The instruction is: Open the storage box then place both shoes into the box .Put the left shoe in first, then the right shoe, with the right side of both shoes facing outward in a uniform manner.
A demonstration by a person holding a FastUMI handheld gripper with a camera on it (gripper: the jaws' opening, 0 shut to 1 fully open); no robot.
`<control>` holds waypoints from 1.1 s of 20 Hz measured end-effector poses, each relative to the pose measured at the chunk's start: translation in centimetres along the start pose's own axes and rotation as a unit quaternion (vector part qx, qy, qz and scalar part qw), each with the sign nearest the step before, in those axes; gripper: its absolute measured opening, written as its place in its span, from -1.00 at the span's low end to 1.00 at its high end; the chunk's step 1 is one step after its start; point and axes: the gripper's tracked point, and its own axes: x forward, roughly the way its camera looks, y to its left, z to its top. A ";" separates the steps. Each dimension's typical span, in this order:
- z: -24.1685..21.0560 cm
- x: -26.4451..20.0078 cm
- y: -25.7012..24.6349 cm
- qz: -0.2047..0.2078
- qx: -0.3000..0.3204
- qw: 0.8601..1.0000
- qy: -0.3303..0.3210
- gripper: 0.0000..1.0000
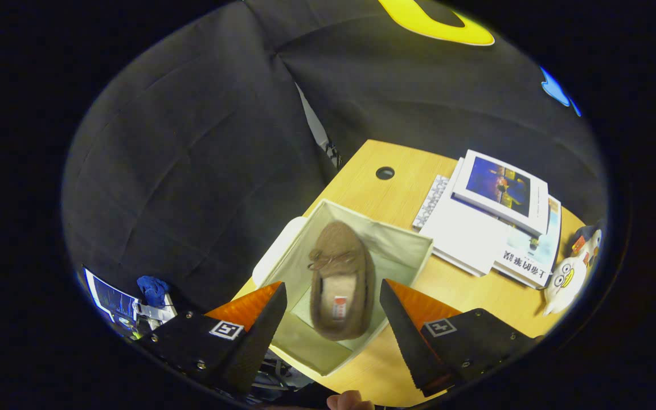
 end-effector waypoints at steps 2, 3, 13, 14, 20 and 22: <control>0.8 -2.3 -0.5 -0.002 -0.007 1.000 -0.030 0.99; 1.2 -3.6 -0.7 -0.003 -0.011 0.999 -0.047 0.99; 2.1 -21.1 -9.3 -0.145 -0.001 0.940 -0.309 0.98; 1.3 -22.6 -10.4 -0.169 0.003 0.930 -0.327 0.98; -2.5 -31.3 -14.7 -0.283 0.040 0.861 -0.419 0.98; -3.6 -33.7 -15.6 -0.307 0.049 0.840 -0.443 0.98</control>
